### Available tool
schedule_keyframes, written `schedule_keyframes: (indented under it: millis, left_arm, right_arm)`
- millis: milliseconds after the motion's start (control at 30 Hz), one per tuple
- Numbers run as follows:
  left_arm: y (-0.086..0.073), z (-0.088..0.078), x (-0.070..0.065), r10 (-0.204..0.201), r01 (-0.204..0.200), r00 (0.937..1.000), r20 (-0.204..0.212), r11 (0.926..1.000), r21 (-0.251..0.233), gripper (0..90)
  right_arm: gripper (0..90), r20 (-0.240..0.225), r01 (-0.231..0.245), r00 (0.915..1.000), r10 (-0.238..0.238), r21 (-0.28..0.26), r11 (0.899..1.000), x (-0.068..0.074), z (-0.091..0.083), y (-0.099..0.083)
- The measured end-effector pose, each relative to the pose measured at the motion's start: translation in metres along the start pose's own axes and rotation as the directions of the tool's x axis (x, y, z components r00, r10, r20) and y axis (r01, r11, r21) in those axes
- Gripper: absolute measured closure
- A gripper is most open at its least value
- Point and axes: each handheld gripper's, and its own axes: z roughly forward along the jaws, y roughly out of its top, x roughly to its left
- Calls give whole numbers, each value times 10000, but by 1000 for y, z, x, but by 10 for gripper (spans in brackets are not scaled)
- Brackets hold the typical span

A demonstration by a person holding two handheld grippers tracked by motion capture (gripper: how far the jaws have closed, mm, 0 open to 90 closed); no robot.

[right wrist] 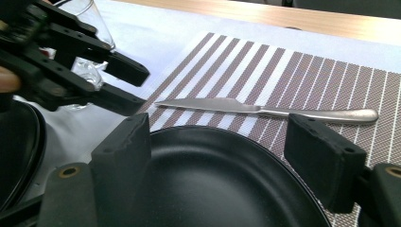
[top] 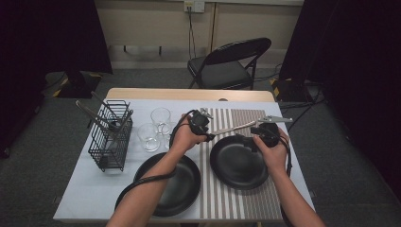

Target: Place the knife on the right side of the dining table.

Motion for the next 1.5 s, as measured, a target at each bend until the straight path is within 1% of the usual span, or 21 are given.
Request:
schedule_keyframes:
  millis: [67,133,300,433,500,633,667,700,733,767,833,867,933,967,1067,1100,1167,1267,1367,1400,1500]
  left_arm:
    - [-1,-3,-2,-126,128,9998,151,9999,-87,503]
    - [-3,-7,-4,-175,176,9996,226,9998,-71,470]
    - [-6,-14,-9,-347,351,9985,434,9993,-86,390]
    - [-10,-18,-14,-305,309,9977,612,9995,-60,344]
    - [-12,-19,-17,-434,444,9958,801,9990,-101,308]
    - [-16,-24,-20,-444,451,9939,1006,9990,-46,280]
    - [-17,-25,-21,-516,525,9934,1020,9986,-54,268]
    - [-18,-26,-21,-449,456,9943,968,9989,-52,261]
    - [-19,-27,-22,-477,487,9944,941,9988,-86,254]
    - [-20,-28,-22,-489,505,9933,1044,9986,-131,244]
    - [-22,-30,-23,-608,622,9928,1034,9980,-108,225]
    - [-23,-31,-22,-651,669,9916,1117,9977,-125,216]
    - [-26,-33,-22,-749,770,9916,1059,9969,-163,186]
    - [-27,-34,-21,-727,751,9900,1206,9970,-158,181]
    - [-31,-39,-21,-741,762,9889,1285,9970,-120,184]
    - [-32,-41,-21,-760,789,9892,1253,9967,-176,184]
    - [-34,-46,-21,-798,841,9876,1355,9961,-264,183]
    - [-36,-51,-22,-832,851,9882,1289,9963,-88,182]
    - [-39,-57,-22,-872,896,9865,1383,9959,-108,180]
    - [-40,-58,-22,-917,945,9864,1366,9954,-143,180]
    - [-43,-60,-23,-909,932,9860,1401,9956,-101,180]
  right_arm:
    - [231,38,3,10000,-3,45,10000,0,0,0]
    - [234,100,88,9999,-88,76,9999,-1,1,1]
    - [239,166,61,9998,-62,109,9999,-2,2,1]
    - [242,261,86,9996,-91,188,9998,-4,3,1]
    - [244,359,84,9993,-91,214,9997,-5,3,1]
    - [247,343,-170,9993,164,155,9997,-6,4,0]
    - [248,345,-160,9993,154,182,9997,-7,5,0]
    - [248,372,-158,9992,150,204,9997,-7,5,-1]
    - [248,397,-160,9991,152,194,9997,-7,6,-1]
    - [251,412,-145,9991,136,216,9997,-7,6,-1]
    - [252,518,-132,9986,119,242,9996,-8,7,0]
    - [253,555,-108,9984,95,241,9997,-8,8,0]
    - [253,564,-92,9984,73,333,9994,-8,10,0]
    - [254,565,-52,9984,32,362,9993,-8,11,0]
    - [256,584,-102,9983,79,398,9992,-8,14,-1]
    - [261,600,-103,9982,78,408,9991,-8,16,-1]
    - [262,628,-43,9980,16,433,9991,-8,18,-1]
    - [262,672,-59,9977,28,460,9989,-8,19,-1]
    - [268,656,-77,9978,48,440,9990,-9,21,-1]
    - [269,663,-20,9978,-10,454,9990,-9,21,-2]
    - [269,697,-64,9976,28,513,9987,-9,22,-3]
